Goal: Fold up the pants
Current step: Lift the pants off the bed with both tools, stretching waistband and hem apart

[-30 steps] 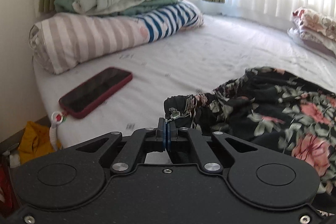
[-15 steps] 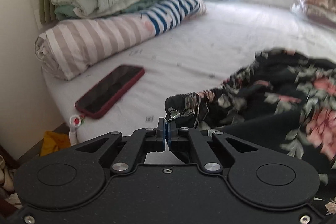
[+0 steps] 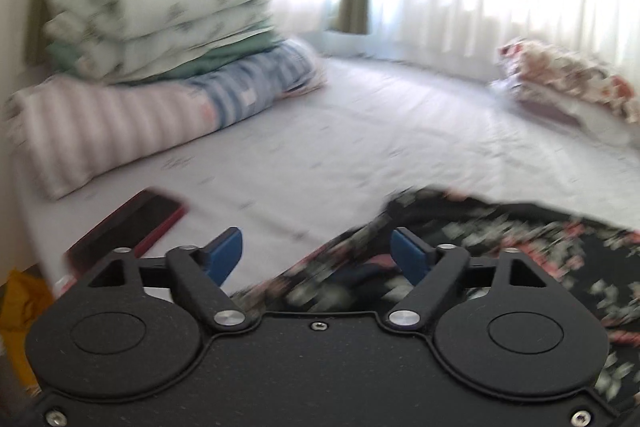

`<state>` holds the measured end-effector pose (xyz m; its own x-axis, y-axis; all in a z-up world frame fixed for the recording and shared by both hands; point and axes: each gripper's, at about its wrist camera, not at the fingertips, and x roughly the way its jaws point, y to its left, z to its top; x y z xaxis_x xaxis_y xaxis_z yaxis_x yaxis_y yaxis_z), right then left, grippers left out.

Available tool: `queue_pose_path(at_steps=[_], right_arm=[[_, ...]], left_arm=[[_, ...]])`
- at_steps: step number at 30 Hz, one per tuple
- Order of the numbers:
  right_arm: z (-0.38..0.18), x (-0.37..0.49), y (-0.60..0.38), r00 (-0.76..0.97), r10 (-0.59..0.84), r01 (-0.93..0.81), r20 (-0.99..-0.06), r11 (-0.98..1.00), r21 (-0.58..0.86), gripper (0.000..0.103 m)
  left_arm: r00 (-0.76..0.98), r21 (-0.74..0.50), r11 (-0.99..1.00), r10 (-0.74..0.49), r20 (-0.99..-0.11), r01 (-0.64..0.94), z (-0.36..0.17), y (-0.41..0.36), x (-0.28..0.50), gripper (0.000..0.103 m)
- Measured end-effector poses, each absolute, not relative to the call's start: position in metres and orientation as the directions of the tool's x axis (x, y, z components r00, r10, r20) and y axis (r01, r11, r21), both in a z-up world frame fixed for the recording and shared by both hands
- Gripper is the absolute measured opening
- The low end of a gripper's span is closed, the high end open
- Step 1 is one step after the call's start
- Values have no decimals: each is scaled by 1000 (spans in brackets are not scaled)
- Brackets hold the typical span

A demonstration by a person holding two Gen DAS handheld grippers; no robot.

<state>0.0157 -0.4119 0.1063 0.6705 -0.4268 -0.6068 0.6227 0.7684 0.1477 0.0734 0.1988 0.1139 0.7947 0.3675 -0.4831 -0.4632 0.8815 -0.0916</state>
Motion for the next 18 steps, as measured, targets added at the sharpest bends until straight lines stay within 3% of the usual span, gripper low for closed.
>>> queue_pose_path(at_steps=[6,12,14,18], right_arm=[[129,48,-397,739,-340,542,-582,813,213,89],[154,86,-408,791,-233,484,-565,804,347,94],[160,105,-414,807,-177,455,-563,793,404,102],[162,151,-432,833,-19,389,-552,729,563,103]], left_arm=[[830,-145,934,210,-517,-326,137,179,145,88],[775,-313,897,50,-630,-312,124,174,239,88],[756,-331,876,56,-652,-351,115,179,269,88],[699,-304,836,126,-703,-456,87,191,320,87]])
